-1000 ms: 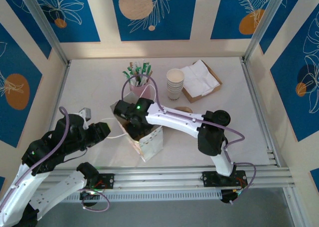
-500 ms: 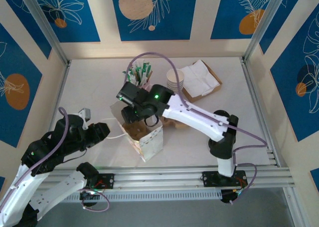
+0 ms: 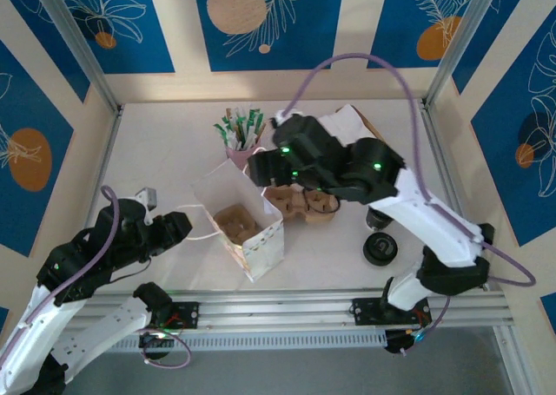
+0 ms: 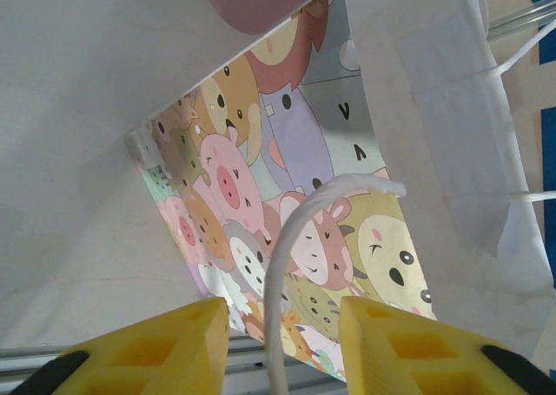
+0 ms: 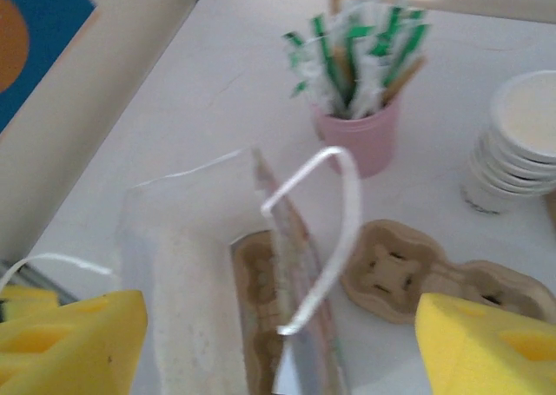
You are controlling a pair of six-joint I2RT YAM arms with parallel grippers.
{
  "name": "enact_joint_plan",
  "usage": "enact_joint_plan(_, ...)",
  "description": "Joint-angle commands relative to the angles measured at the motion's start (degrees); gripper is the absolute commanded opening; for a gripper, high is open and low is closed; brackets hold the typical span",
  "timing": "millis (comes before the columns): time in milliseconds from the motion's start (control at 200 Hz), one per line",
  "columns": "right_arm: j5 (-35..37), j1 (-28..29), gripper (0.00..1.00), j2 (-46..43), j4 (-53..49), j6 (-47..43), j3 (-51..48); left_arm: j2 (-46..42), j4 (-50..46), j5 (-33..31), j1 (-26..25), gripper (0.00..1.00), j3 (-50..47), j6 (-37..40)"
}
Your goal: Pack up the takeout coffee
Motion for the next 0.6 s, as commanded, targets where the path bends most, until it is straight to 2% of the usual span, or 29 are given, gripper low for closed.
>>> enact_joint_plan(0, 5.86, -4.21, 0.82, -5.9, -3.92, 5.7, -4.59, 1.02, -1.08, -1.37, -0.15, 0.48, 2.78, 1.49)
enact_joint_plan(85, 6.14, -9.85, 0.82, -11.27, -6.06, 10.45, -10.05, 2.19, -1.79, -1.48, -0.1, 0.58, 4.4, 3.18)
enact_joint_plan(255, -2.46, -26.25, 0.82, -20.17, -7.67, 11.93, -21.51, 3.95, -2.7, -1.57, -0.14, 0.71, 6.96, 5.51)
enact_joint_plan(430, -13.22, -41.58, 0.83, -22.14, -10.7, 10.1, -31.24, 3.86, -2.91, -2.78, -0.17, 0.76, 8.01, 5.82)
enact_joint_plan(595, -16.42, -48.56, 0.84, -22.33, -9.56, 8.4, -39.4, 3.34, -4.02, -3.83, -0.15, 0.77, 8.88, 6.0)
